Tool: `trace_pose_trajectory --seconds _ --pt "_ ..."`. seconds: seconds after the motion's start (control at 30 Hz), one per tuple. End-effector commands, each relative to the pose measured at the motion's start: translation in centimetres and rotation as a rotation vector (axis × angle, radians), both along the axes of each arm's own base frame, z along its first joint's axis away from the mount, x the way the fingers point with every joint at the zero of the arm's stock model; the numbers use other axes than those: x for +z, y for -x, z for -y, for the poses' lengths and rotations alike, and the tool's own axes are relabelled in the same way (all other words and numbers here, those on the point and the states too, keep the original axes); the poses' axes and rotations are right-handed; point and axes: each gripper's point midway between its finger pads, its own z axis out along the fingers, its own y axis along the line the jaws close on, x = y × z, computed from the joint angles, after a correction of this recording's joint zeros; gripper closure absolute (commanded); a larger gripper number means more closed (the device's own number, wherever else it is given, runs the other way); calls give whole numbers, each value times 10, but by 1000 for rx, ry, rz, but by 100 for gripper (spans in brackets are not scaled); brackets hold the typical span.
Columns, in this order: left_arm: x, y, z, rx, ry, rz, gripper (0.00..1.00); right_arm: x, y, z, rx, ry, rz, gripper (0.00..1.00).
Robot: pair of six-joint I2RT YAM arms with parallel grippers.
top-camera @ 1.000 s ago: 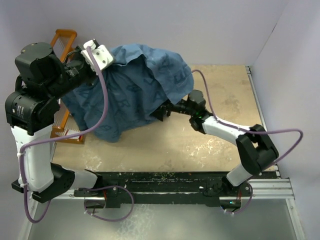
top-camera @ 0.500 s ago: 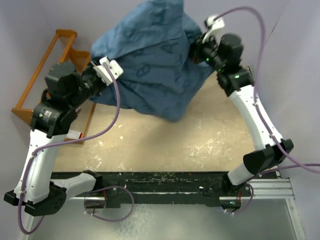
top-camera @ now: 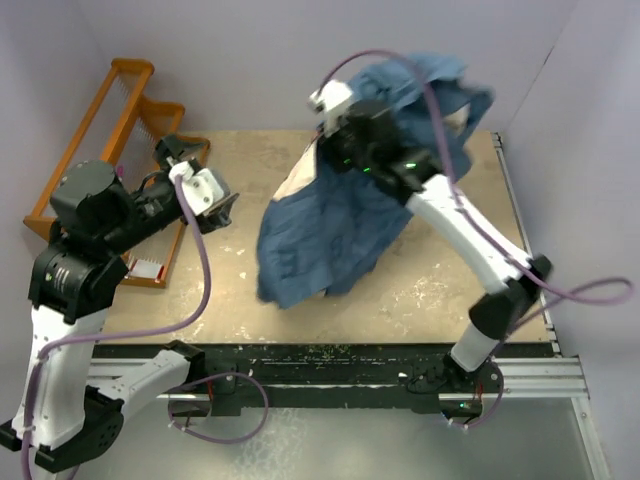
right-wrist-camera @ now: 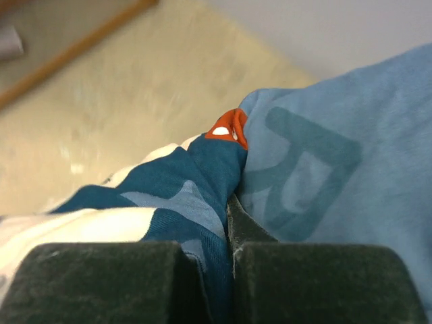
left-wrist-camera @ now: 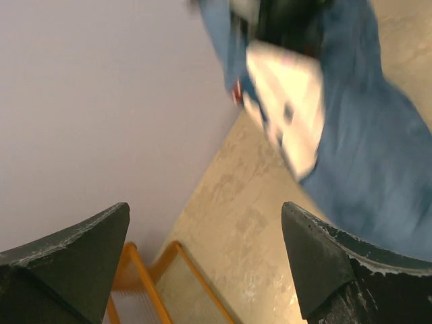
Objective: Remove the pillowcase from the pillow
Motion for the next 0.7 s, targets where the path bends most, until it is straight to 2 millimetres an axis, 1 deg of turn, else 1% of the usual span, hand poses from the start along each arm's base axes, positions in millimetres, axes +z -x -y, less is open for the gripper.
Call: trace_pose_trajectory --seconds 0.0,0.07,0.1,0.17,0.2,0.23,0.3,0.37,0.43,0.47,0.5,0.57,0.6,0.67 --pt "-23 12 20 -124 9 -87 4 -70 8 -71 115 54 -109 100" --pt "-59 11 29 -158 6 -218 4 -104 13 -92 133 94 -158 100" --pt "-77 9 32 -159 8 -278 4 -115 15 -100 131 106 -176 100" --pt "-103 -2 35 -127 21 -354 4 -129 18 -111 127 102 -212 100" --pt "-114 -8 35 -104 27 -374 4 -129 19 -114 122 83 -227 100" --pt "-116 -17 35 -74 46 -371 4 -127 19 -116 113 56 -238 100" --pt "-131 -32 34 -17 57 -403 4 -116 19 -118 92 -5 -241 100" --pt "-145 -46 33 32 61 -448 4 -98 20 -119 74 -84 -234 100" --pt "-154 -66 29 112 77 -476 4 -80 21 -117 50 -156 -219 100" --pt "-156 -75 26 144 100 -495 4 -73 22 -115 41 -184 -214 100" --pt "-158 -79 26 140 133 -538 4 -63 24 -112 33 -218 -204 100" --pt "-157 -81 30 84 229 -652 4 -46 29 -108 30 -282 -186 100" --pt "-153 -79 33 42 283 -708 4 -37 31 -106 31 -316 -175 100" --pt "-146 -72 42 -67 348 -799 4 -19 34 -104 38 -379 -143 100"
